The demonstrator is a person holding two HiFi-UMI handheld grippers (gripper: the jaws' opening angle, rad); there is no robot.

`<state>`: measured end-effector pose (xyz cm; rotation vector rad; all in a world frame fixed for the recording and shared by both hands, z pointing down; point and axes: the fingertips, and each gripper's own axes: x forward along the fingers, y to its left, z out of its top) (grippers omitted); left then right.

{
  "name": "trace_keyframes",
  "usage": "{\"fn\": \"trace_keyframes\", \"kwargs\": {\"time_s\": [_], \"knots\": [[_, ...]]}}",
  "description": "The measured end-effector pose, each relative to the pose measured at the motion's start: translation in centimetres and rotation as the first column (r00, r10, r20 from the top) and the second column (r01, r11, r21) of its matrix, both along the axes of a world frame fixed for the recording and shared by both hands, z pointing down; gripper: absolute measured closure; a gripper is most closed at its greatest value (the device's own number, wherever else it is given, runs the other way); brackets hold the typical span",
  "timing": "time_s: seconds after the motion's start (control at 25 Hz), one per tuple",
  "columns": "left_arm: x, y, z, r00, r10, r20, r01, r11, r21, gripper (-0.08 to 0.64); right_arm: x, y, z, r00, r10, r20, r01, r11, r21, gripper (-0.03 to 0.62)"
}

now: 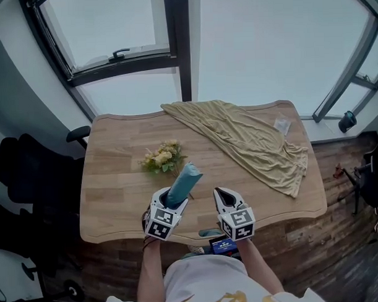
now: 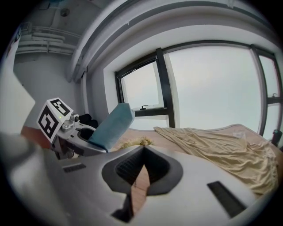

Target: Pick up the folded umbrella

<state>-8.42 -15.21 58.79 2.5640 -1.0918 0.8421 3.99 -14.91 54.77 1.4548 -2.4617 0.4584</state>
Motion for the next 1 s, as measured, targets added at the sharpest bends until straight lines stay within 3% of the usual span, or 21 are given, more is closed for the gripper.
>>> {"fn": "trace_keyframes", "kwargs": {"time_s": [0.36, 0.52, 0.76, 0.84, 1.0], "knots": [[-1.1, 1.3, -4.0, 0.977, -0.073, -0.199, 0.097, 0.989, 0.112, 0.288, -0.9, 1.6, -1.6, 1.0, -0.009, 0.027, 0.008, 1.0, 0.029, 0.581], [-1.5, 1.9, -5.1, 0.953, -0.114, -0.28, 0.152, 0.981, 0.117, 0.288, -1.5, 2.1, -3.3, 0.995, -0.035, 0.095, 0.03, 0.998, 0.055, 0.581], [-1.5, 4.3, -7.6, 0.91, -0.146, -0.388, 0.236, 0.952, 0.194, 0.288, -1.2, 3.8, -5.0, 0.984, -0.071, 0.163, 0.06, 0.996, 0.071, 0.581], [-1.1, 5.4, -8.4, 0.898, -0.151, -0.413, 0.251, 0.947, 0.2, 0.288, -0.8, 4.6, -5.5, 0.984, -0.074, 0.162, 0.062, 0.995, 0.076, 0.581], [0.3, 7.7, -9.8, 0.897, -0.137, -0.42, 0.249, 0.943, 0.223, 0.288, 0.1, 6.5, -6.5, 0.978, -0.065, 0.196, 0.053, 0.997, 0.062, 0.581]]}}
